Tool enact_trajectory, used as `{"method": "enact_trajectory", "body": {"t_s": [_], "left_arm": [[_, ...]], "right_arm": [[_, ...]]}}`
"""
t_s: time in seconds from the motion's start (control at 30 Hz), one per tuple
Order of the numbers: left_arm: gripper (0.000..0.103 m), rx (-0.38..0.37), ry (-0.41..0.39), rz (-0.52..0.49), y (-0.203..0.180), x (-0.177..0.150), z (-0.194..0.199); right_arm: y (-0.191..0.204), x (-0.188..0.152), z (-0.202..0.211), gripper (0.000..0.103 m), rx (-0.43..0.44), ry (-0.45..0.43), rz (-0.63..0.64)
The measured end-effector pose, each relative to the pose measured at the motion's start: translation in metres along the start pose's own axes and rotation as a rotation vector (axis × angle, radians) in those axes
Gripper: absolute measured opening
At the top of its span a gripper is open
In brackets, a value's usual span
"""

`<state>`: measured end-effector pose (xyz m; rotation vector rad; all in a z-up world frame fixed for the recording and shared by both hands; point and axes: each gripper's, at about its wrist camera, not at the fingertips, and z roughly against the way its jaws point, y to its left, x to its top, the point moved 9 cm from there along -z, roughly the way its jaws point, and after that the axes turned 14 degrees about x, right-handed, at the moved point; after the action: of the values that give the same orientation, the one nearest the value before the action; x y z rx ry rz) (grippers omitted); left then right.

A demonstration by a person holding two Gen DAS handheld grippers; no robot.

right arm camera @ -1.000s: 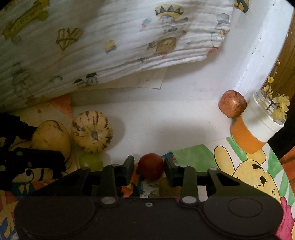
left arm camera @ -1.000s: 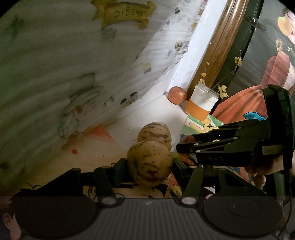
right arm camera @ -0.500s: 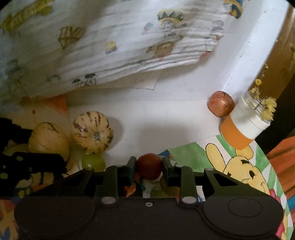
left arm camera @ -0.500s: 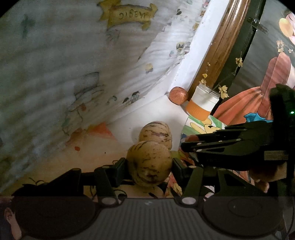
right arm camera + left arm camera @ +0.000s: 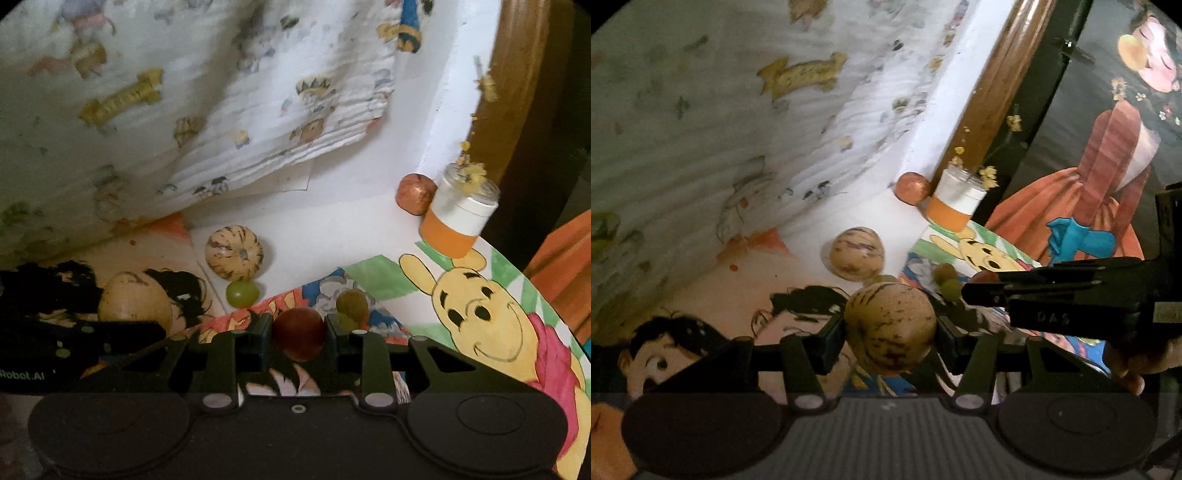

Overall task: Organize fruits
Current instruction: 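Carry the pepino and tomato onto the metal tray and open both grippers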

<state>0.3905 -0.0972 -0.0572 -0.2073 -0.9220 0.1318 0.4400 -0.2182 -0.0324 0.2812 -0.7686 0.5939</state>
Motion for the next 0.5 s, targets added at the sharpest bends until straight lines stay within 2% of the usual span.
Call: {"method": "enact_trajectory", "body": {"t_s": [0.5], "left_arm": [[0.058,-0.049,-0.011,-0.056,-0.056,-0.026,0.063]], "right_arm": [[-0.009,-0.058,0.103,0.031,-0.077,-0.060,-0.091]]}}
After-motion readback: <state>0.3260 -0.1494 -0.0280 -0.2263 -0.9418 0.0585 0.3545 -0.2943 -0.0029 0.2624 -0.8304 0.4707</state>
